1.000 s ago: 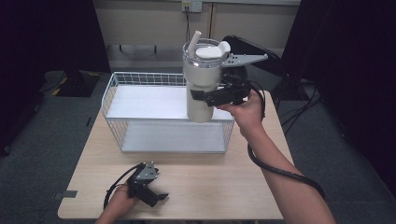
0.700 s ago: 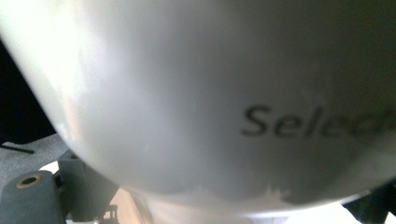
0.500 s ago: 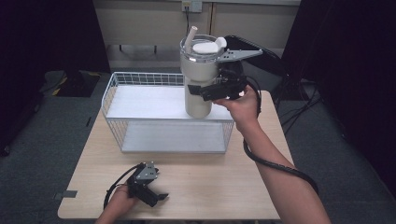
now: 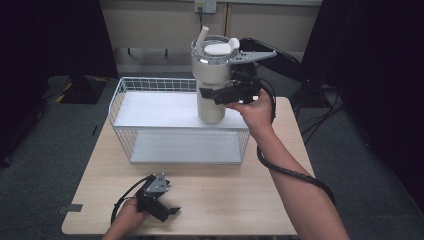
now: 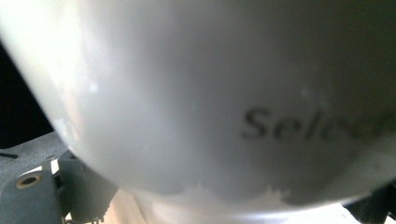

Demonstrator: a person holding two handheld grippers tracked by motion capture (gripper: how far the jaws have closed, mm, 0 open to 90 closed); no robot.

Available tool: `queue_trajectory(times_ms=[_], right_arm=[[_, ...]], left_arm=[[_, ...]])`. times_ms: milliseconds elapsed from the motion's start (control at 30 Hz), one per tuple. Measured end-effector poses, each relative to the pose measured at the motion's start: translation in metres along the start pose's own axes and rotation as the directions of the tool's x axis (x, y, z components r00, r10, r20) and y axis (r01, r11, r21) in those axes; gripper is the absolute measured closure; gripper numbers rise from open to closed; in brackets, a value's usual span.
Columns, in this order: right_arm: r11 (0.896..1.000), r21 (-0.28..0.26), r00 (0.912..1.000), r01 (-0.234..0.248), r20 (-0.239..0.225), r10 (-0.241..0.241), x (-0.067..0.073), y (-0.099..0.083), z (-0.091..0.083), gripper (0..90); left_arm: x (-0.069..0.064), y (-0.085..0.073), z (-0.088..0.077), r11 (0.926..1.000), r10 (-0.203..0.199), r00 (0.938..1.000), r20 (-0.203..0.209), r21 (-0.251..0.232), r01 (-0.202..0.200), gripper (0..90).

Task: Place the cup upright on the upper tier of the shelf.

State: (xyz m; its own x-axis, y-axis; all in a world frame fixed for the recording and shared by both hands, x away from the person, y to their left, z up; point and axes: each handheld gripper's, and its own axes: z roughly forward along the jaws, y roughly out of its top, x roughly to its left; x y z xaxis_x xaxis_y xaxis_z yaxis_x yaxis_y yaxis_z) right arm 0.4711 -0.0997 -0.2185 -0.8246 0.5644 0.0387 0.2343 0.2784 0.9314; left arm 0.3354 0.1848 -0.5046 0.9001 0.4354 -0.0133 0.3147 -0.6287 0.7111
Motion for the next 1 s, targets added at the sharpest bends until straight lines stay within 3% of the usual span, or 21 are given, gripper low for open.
queue_trajectory(times_ms=[1000], right_arm=[[1.0, 0.012, 0.9971, -0.016, 0.075, 0.015, -0.011, 0.0, 0.035, 9.4]], left_arm=[[0.0, 0.0, 0.0, 1.0, -0.002, 1.0, 0.002, 0.001, 0.002, 0.1]])
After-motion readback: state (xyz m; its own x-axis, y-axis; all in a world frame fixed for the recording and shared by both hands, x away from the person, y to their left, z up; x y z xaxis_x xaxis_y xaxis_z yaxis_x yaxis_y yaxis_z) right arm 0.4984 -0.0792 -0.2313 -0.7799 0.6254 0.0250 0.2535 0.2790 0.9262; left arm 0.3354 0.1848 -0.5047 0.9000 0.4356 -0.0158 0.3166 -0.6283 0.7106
